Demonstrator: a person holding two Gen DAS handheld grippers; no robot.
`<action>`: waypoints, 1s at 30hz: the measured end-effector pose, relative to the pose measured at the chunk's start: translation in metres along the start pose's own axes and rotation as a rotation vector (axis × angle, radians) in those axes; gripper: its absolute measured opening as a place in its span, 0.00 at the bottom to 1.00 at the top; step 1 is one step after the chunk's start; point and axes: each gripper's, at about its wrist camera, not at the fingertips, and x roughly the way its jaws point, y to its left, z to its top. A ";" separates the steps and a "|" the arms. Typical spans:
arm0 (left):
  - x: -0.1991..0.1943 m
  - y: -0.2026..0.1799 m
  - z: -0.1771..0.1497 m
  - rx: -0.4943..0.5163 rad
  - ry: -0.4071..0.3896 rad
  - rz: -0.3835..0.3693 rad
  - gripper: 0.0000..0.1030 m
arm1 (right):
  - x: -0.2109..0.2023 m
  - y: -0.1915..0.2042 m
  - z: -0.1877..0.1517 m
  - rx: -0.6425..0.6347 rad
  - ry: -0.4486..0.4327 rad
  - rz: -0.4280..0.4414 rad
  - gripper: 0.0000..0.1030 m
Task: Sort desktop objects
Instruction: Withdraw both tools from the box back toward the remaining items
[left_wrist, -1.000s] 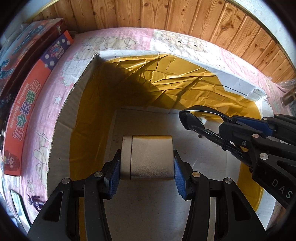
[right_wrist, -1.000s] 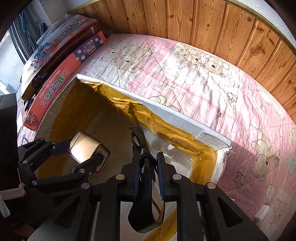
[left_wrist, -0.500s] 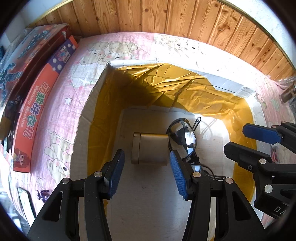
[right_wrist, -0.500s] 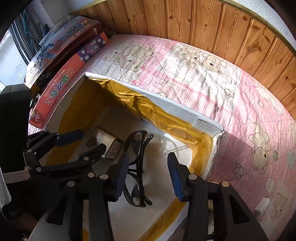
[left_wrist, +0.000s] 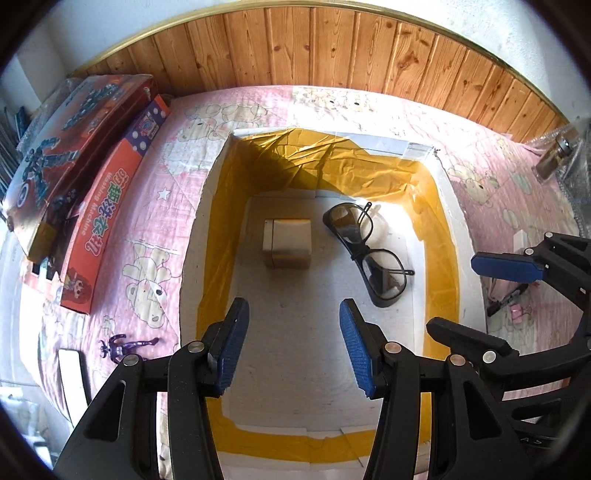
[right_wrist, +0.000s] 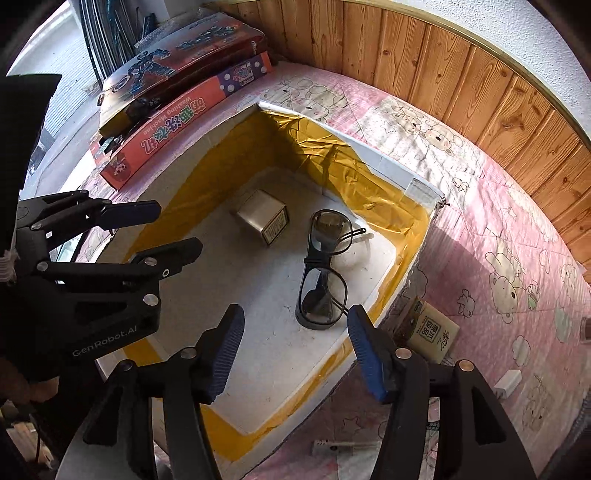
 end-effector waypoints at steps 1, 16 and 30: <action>-0.005 -0.002 -0.003 0.004 -0.004 -0.002 0.52 | -0.003 0.003 -0.004 -0.012 -0.001 -0.005 0.59; -0.050 -0.020 -0.050 0.033 -0.025 -0.039 0.52 | -0.027 0.036 -0.051 -0.128 -0.038 -0.044 0.65; -0.094 -0.047 -0.101 0.139 -0.178 0.067 0.52 | -0.057 0.046 -0.100 -0.147 -0.175 -0.016 0.70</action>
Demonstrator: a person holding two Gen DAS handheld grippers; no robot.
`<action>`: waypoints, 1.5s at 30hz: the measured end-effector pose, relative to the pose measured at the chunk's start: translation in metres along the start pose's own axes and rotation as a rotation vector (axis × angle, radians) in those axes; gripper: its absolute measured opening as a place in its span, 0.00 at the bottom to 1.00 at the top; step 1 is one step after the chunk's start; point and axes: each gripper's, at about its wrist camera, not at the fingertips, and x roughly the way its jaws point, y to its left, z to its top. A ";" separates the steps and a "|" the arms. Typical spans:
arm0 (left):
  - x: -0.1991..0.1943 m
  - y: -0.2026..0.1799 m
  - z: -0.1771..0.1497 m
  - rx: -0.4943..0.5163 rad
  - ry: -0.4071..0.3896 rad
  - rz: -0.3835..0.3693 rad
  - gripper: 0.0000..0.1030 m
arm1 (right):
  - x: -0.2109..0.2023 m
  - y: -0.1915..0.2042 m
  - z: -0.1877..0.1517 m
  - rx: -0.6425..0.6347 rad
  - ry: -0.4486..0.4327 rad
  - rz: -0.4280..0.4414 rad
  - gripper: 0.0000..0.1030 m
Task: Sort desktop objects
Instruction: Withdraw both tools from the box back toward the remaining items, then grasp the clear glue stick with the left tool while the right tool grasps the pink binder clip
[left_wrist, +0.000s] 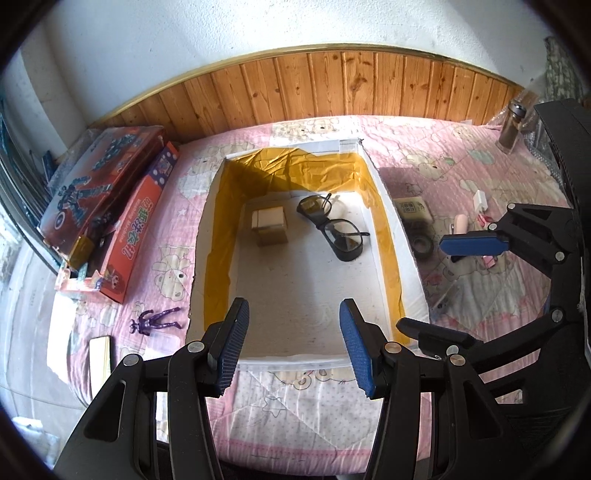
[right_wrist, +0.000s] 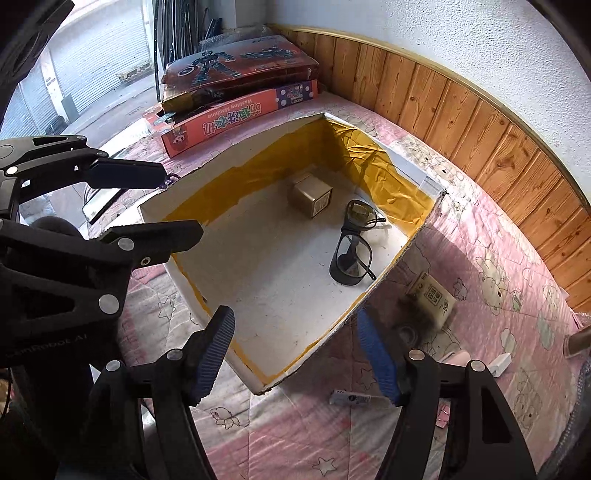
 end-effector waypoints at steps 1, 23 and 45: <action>-0.002 -0.004 -0.004 0.009 -0.007 -0.001 0.52 | -0.002 0.000 -0.005 0.005 -0.010 0.004 0.70; 0.011 -0.145 -0.026 0.154 -0.022 -0.223 0.52 | -0.002 -0.136 -0.143 0.528 -0.146 0.062 0.57; 0.175 -0.193 -0.026 0.109 0.175 -0.268 0.49 | 0.070 -0.227 -0.194 0.829 -0.009 -0.097 0.49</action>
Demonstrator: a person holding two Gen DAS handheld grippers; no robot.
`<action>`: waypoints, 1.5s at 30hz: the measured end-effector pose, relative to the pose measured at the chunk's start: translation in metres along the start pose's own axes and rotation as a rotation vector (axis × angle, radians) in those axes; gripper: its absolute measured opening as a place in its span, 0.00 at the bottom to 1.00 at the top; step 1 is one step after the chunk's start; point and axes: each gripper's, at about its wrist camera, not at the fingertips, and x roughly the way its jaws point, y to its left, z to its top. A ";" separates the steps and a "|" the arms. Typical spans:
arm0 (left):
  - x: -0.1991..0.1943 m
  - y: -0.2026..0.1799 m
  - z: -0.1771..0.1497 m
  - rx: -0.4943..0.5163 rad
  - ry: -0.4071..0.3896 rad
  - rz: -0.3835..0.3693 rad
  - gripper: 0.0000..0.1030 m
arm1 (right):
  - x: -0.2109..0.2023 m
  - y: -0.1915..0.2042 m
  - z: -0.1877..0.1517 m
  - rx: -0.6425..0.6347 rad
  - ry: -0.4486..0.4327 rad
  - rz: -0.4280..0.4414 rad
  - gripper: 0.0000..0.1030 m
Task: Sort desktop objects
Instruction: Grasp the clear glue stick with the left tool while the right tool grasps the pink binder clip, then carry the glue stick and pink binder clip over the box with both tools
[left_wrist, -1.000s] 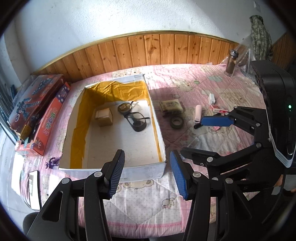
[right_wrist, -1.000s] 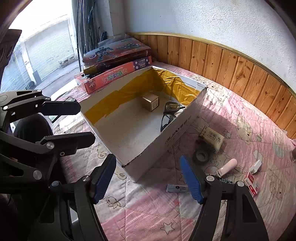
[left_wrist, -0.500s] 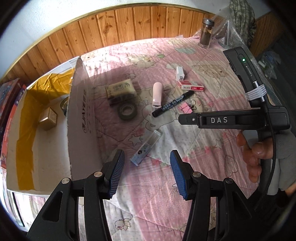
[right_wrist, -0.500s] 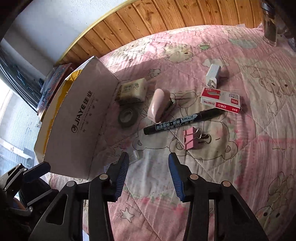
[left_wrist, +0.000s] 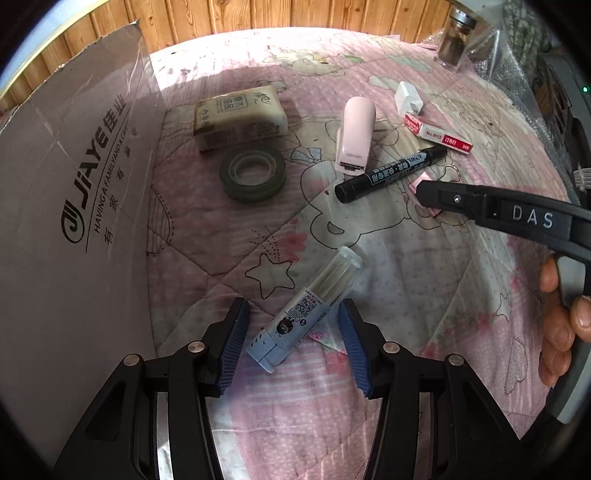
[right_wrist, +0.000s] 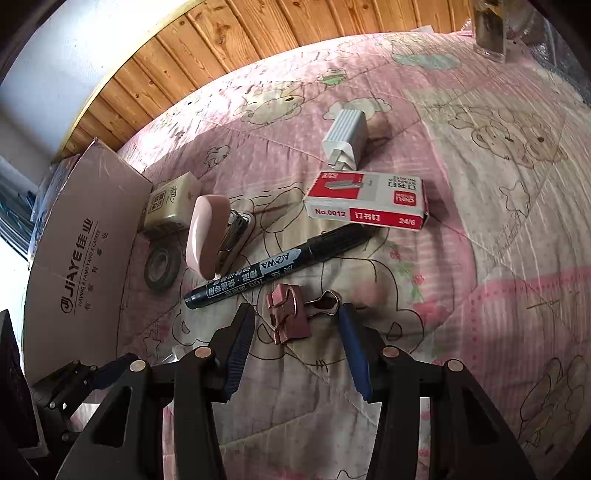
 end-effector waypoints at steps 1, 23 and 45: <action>-0.001 -0.001 -0.001 0.008 -0.011 0.005 0.48 | 0.000 0.004 -0.002 -0.024 -0.003 -0.014 0.49; -0.061 0.008 0.001 -0.143 -0.091 -0.131 0.19 | -0.041 0.023 -0.024 -0.021 -0.061 0.125 0.15; -0.142 0.037 -0.046 -0.225 -0.183 -0.122 0.19 | -0.086 0.065 -0.052 -0.154 -0.142 0.133 0.15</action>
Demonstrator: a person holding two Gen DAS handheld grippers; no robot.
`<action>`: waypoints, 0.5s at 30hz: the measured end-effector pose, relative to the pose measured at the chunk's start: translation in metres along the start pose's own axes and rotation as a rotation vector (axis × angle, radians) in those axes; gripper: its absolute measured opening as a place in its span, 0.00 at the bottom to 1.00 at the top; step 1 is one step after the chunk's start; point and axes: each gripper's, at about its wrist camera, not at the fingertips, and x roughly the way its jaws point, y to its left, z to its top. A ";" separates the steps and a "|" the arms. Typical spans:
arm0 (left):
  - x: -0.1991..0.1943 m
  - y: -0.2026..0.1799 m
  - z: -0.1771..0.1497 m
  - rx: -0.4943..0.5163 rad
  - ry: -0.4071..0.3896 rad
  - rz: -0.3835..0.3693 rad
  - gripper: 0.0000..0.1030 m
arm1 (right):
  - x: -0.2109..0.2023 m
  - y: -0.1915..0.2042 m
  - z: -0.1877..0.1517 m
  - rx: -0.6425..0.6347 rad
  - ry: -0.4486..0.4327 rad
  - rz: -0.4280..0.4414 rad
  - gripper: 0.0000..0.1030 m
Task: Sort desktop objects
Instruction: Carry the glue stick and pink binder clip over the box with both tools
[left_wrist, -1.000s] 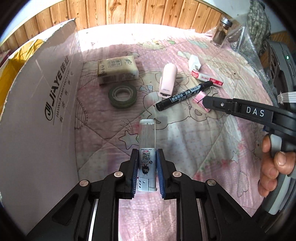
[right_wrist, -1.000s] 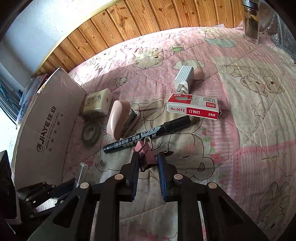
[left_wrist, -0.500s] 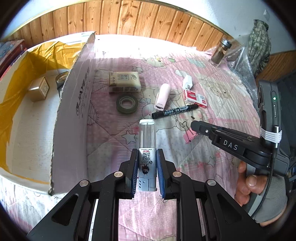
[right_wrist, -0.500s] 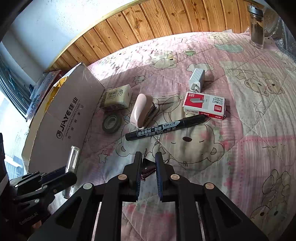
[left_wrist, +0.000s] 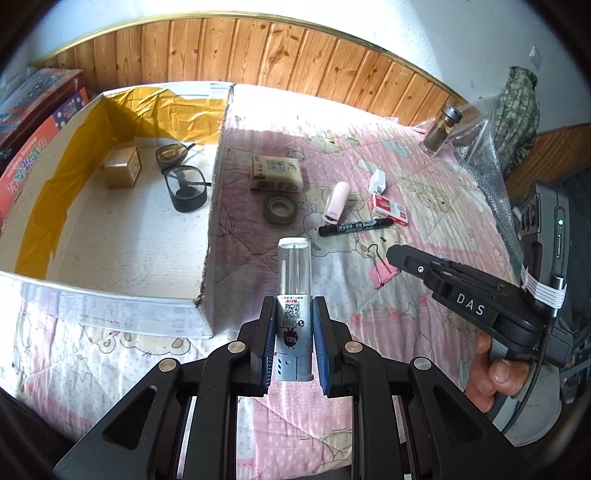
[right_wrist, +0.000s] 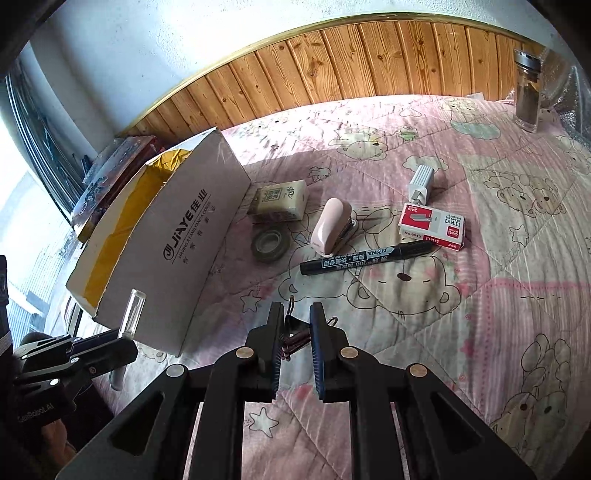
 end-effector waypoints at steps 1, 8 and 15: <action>-0.004 0.001 -0.001 -0.002 -0.007 0.003 0.19 | -0.004 0.005 -0.001 -0.006 -0.006 0.004 0.15; -0.028 0.014 -0.002 -0.029 -0.046 0.001 0.19 | -0.023 0.039 -0.011 -0.036 -0.023 0.041 0.15; -0.045 0.032 -0.001 -0.069 -0.079 -0.020 0.19 | -0.039 0.077 -0.014 -0.091 -0.038 0.073 0.15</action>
